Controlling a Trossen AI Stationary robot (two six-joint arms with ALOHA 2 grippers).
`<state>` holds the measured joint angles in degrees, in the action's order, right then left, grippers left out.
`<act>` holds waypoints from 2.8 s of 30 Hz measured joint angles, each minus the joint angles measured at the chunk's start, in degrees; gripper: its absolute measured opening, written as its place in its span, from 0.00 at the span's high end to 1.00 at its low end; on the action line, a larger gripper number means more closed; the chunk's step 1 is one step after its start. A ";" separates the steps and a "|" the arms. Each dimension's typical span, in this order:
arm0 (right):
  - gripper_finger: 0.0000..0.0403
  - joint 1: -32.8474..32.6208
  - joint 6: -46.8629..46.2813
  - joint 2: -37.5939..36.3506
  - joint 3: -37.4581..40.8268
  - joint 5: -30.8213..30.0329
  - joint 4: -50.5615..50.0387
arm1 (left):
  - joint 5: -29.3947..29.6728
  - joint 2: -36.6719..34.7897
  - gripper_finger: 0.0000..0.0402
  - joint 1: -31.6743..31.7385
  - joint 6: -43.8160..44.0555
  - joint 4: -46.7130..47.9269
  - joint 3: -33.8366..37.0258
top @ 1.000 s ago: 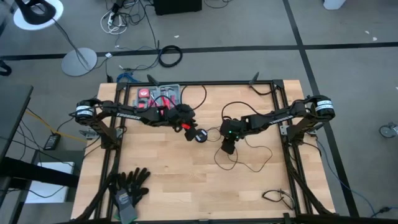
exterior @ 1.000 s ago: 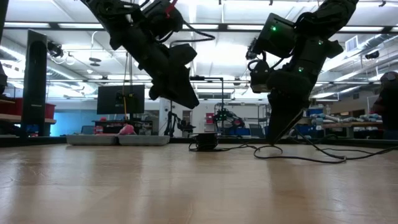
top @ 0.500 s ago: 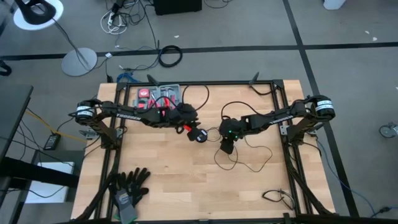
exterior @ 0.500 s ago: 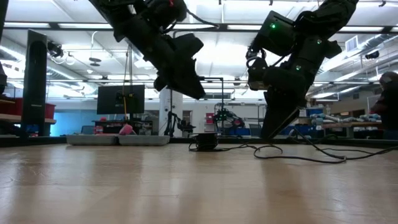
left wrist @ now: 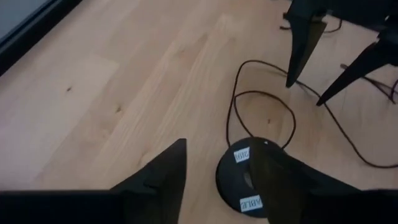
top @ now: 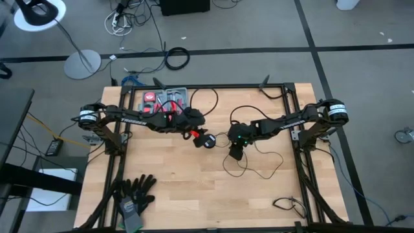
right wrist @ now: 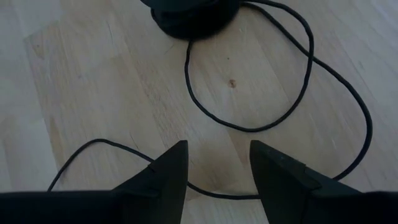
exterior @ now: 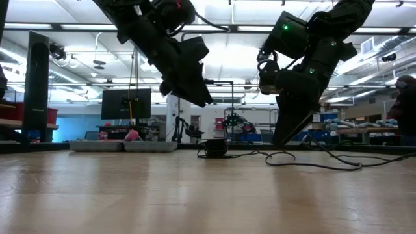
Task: Coil cords
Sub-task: Uncoil the black wire from the spool
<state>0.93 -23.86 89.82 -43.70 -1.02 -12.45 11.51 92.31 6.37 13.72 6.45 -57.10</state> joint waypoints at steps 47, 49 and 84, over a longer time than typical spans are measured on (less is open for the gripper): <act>0.58 -0.02 1.67 -0.04 -0.13 -0.93 3.09 | -5.15 16.85 0.39 0.00 -0.18 17.44 -13.66; 0.58 -0.26 2.51 -0.31 -0.46 -0.85 3.21 | -5.18 16.85 0.39 0.00 -0.17 17.54 -13.66; 0.80 1.73 41.65 20.65 -11.39 -9.06 26.18 | -6.19 15.76 0.40 -0.11 -0.18 28.54 -13.40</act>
<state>2.66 17.79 110.47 -55.09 -10.08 13.73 5.32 108.07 6.26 13.53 35.00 -70.50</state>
